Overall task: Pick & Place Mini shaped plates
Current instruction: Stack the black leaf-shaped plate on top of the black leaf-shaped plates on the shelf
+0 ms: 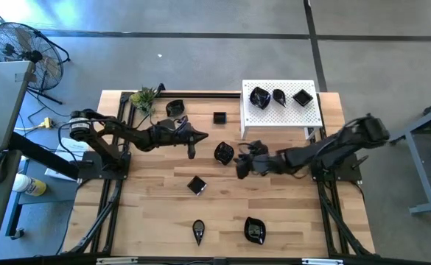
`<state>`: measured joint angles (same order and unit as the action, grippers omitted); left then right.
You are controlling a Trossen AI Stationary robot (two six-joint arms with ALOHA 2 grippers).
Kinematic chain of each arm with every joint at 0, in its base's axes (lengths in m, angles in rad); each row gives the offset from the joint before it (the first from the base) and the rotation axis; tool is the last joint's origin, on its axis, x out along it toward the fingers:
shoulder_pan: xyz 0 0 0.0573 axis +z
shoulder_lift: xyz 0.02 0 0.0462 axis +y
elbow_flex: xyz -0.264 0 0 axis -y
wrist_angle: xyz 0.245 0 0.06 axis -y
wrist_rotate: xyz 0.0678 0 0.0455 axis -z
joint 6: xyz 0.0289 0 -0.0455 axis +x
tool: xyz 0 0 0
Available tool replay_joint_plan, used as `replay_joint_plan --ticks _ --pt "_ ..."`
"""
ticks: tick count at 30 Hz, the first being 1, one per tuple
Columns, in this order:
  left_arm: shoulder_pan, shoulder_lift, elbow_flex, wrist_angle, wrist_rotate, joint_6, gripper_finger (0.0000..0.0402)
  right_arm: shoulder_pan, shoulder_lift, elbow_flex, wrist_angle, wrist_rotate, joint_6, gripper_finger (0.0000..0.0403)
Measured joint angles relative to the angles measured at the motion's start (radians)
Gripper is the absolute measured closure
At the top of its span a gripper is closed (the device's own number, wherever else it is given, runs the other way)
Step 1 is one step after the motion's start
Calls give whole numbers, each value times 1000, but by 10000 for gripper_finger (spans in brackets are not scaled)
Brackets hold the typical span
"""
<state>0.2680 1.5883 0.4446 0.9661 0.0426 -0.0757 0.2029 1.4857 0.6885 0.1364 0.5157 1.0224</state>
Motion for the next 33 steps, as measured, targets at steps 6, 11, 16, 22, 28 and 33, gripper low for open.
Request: replay_joint_plan --ticks 6,11,16,22,28,33 --pt "0 0 0 4 48 0 401 -28 159 52 -34 55 162 270" --pt "0 0 0 4 81 0 401 -64 256 68 -34 91 176 270" --pt "0 0 0 3 82 0 401 -93 316 71 9 80 172 281" --pt "0 0 0 3 82 0 401 -99 328 71 35 85 157 320" --pt "0 0 0 3 82 0 401 -109 328 71 70 49 139 355" --pt "0 0 0 2 86 0 401 -129 328 71 79 2 128 368"
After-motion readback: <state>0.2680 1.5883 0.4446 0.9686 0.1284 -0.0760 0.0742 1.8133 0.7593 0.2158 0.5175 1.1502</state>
